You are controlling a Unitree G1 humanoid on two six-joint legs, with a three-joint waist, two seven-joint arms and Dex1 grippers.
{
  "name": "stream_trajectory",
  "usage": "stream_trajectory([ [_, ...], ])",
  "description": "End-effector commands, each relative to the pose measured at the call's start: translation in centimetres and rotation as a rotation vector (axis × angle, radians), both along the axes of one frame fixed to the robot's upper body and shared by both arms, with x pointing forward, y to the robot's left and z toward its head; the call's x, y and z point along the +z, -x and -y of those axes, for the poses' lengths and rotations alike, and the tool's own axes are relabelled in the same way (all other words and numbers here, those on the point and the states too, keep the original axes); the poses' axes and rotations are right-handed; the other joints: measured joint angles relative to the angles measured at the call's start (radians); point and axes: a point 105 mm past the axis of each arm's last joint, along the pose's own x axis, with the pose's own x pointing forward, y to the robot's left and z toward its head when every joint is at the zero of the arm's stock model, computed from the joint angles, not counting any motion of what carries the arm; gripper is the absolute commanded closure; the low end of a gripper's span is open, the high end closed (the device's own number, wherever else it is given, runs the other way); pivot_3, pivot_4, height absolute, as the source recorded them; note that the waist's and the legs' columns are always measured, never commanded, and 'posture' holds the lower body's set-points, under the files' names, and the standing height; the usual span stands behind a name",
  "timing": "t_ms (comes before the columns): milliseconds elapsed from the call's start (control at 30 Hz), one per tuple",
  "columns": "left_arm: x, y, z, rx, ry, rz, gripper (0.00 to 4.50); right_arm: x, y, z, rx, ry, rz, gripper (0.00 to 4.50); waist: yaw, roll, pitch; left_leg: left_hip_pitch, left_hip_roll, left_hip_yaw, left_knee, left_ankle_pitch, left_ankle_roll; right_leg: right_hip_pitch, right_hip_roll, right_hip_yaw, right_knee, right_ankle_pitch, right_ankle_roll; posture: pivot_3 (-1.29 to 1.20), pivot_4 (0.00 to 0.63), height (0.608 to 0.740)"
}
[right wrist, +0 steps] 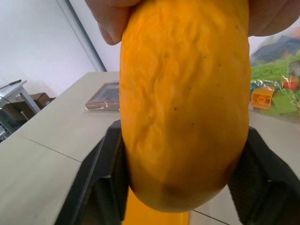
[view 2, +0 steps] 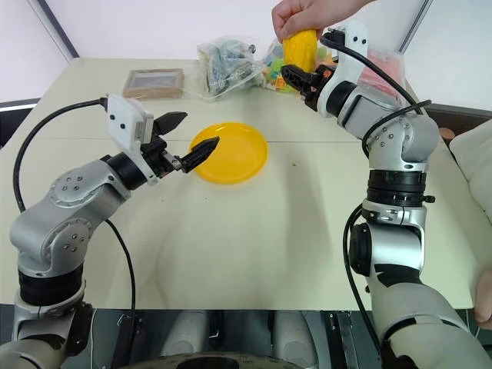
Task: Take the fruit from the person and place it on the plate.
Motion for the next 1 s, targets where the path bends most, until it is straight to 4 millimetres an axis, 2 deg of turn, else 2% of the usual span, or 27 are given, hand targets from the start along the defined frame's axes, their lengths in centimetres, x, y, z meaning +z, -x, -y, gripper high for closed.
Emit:
stream_trajectory([
  [33, 1.1, 0.5, -0.4, 0.017, 0.001, 0.054, 0.00, 2.6, 0.6, -0.2, 0.011, -0.014, 0.093, 2.44, -0.003, 0.000, 0.000, 0.000, 0.000, 0.000, 0.000, 0.000, 0.000, 0.000, 0.000, 0.000, 0.000, 0.000, 0.000, 0.00, 0.150, 0.731],
  [133, 0.9, 0.5, -0.5, 0.021, 0.009, 0.043, 0.00, 2.3, 0.4, 0.0, -0.003, -0.003, 0.074, 2.44, -0.006, 0.000, 0.000, 0.000, 0.000, 0.000, 0.000, 0.000, 0.000, 0.000, 0.000, 0.000, 0.000, 0.000, 0.000, 0.00, 0.150, 0.731],
  [267, 0.5, 0.6, -1.0, 0.044, 0.021, 0.014, 0.00, 0.4, 0.2, -0.6, -0.006, 0.021, 0.015, 2.44, -0.010, 0.000, 0.000, 0.000, 0.000, 0.000, 0.000, 0.000, 0.000, 0.000, 0.000, 0.000, 0.000, 0.000, 0.000, 0.00, 0.150, 0.731],
  [367, 0.0, 0.9, -2.0, 0.084, -0.005, -0.005, 0.00, -3.2, 0.6, -3.4, 0.048, 0.057, -0.094, 2.44, -0.014, 0.000, 0.000, 0.000, 0.000, 0.000, -0.001, 0.000, 0.000, 0.000, 0.000, 0.000, 0.000, 0.000, 0.000, 0.00, 0.150, 0.731],
  [433, -0.2, 1.0, -2.6, 0.114, -0.014, -0.012, 0.00, -4.7, 1.1, -4.8, 0.085, 0.083, -0.133, 2.44, -0.017, 0.000, 0.000, 0.000, 0.001, 0.000, -0.001, 0.000, 0.000, -0.001, 0.001, 0.000, 0.000, 0.000, 0.000, 0.00, 0.150, 0.731],
  [633, -1.1, 1.3, -3.9, 0.187, -0.060, -0.039, 0.00, -7.6, 1.0, -7.3, 0.099, 0.104, -0.184, 2.44, -0.007, 0.000, 0.000, -0.001, 0.000, 0.000, -0.001, 0.000, 0.000, -0.003, -0.001, 0.000, 0.001, 0.000, 0.000, 0.00, 0.150, 0.731],
  [767, -1.2, 1.4, -4.6, 0.227, -0.072, -0.038, 0.00, -10.2, 1.4, -10.2, 0.164, 0.150, -0.218, 2.44, -0.012, 0.000, 0.000, -0.001, 0.000, 0.000, -0.001, 0.000, 0.000, -0.002, -0.001, 0.000, 0.001, 0.000, 0.000, 0.00, 0.150, 0.731],
  [900, -1.2, 1.5, -5.6, 0.267, -0.089, -0.038, 0.00, -12.2, 1.4, -11.2, 0.176, 0.182, -0.278, 2.44, -0.013, 0.000, 0.000, -0.001, 0.000, 0.000, -0.001, 0.000, 0.000, -0.003, 0.000, 0.000, 0.001, 0.000, 0.000, 0.00, 0.150, 0.731],
  [1000, -1.0, 1.6, -5.8, 0.273, -0.088, -0.033, 0.00, -12.9, 1.4, -11.8, 0.181, 0.198, -0.284, 2.44, -0.011, 0.000, 0.000, -0.001, 0.000, 0.000, -0.001, 0.000, 0.000, -0.003, 0.000, 0.000, 0.001, 0.000, 0.000, 0.00, 0.150, 0.731],
])
